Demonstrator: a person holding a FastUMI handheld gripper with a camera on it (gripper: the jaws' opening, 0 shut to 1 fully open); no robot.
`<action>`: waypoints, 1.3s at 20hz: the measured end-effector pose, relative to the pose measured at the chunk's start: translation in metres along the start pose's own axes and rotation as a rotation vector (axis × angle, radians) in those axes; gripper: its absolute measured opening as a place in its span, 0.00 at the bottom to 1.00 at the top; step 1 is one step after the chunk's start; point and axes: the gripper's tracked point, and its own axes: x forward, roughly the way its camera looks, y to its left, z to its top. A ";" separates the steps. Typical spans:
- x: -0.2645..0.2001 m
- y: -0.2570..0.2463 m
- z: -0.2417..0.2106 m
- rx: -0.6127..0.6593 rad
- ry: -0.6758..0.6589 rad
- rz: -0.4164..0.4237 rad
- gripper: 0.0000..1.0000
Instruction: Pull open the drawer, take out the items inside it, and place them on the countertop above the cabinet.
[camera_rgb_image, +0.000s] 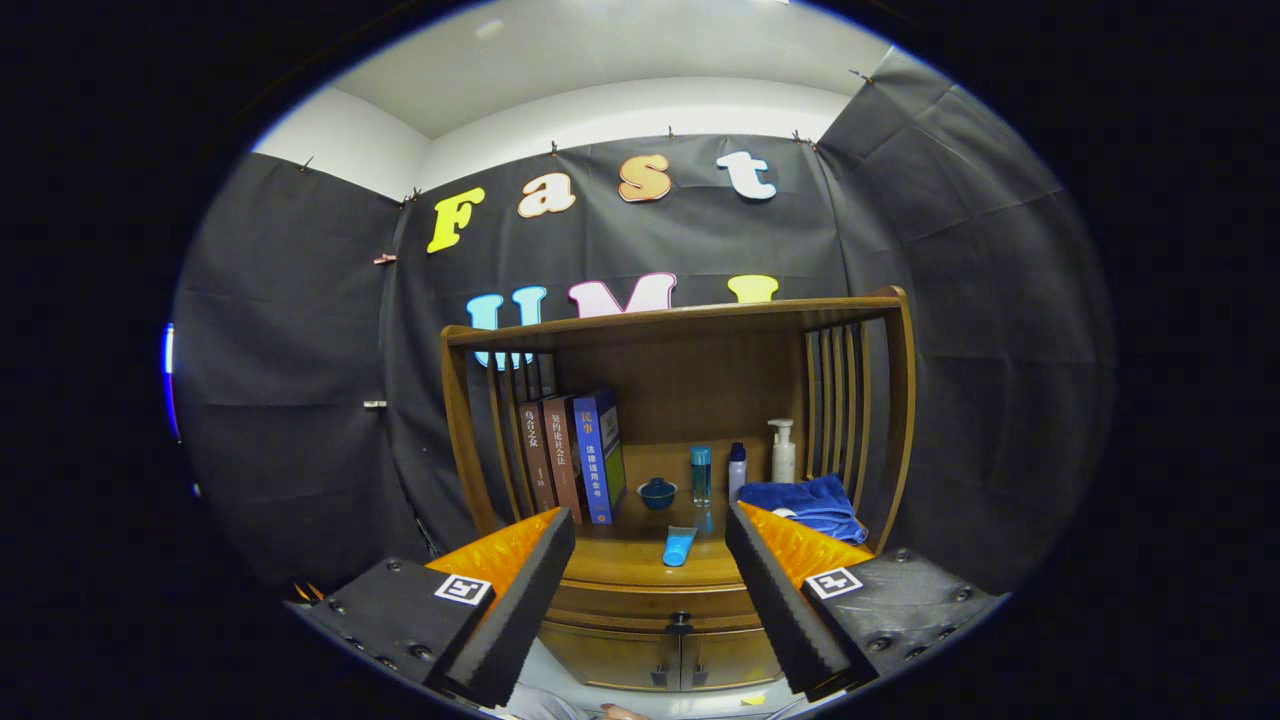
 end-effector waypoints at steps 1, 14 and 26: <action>0.000 0.000 0.000 0.000 -0.001 0.002 0.98; 0.003 0.002 -0.003 -0.004 0.009 0.000 0.98; 0.002 0.001 -0.003 -0.001 0.006 -0.007 0.98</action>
